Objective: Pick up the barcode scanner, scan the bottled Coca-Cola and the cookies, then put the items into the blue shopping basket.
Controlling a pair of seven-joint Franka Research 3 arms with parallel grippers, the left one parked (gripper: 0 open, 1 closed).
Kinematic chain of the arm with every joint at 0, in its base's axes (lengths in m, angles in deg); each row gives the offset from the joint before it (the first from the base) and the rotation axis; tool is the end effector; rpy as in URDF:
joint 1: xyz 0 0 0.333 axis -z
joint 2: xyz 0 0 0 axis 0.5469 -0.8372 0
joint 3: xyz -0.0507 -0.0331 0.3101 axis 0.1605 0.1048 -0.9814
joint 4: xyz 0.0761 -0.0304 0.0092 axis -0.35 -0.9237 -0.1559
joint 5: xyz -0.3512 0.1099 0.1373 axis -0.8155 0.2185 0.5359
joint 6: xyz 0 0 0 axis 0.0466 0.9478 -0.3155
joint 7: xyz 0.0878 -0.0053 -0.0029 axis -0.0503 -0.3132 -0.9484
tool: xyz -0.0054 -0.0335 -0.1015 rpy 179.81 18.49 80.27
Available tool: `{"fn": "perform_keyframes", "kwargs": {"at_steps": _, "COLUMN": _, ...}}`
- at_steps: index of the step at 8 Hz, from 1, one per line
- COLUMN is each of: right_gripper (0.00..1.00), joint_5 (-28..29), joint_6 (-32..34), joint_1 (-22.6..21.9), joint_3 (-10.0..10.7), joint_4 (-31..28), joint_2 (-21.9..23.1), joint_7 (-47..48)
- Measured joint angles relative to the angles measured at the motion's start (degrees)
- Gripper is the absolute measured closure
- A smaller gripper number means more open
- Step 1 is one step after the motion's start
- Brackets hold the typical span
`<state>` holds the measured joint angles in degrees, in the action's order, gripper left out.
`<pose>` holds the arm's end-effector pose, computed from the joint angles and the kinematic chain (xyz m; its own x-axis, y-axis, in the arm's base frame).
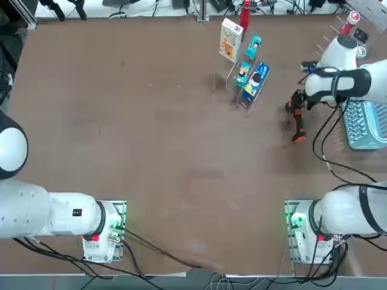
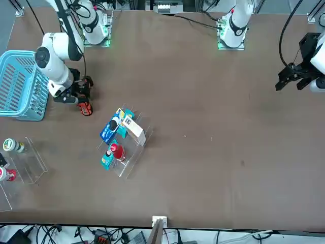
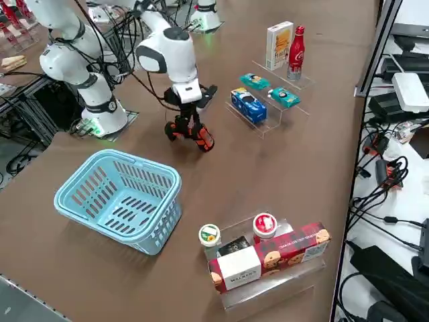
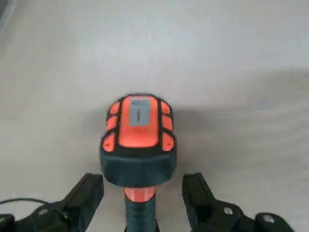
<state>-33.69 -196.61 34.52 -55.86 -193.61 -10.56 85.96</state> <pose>0.4606 0.0005 0.2833 0.9978 -0.0281 -0.0599 -0.0273 -0.9995 0.0146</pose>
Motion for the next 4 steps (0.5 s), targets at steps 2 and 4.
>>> {"fn": "perform_keyframes", "kwargs": {"at_steps": 2, "right_gripper": 0.00, "joint_5": 0.0, "joint_6": 19.5, "joint_1": -1.2, "joint_3": -0.8, "joint_4": 16.9, "joint_2": 2.0, "joint_7": 2.6}}
{"fn": "perform_keyframes", "kwargs": {"at_steps": 4, "right_gripper": 0.00, "joint_5": 0.0, "joint_6": 33.7, "joint_1": -5.0, "joint_3": -1.5, "joint_4": 35.0, "joint_2": 0.6, "joint_7": 5.8}}
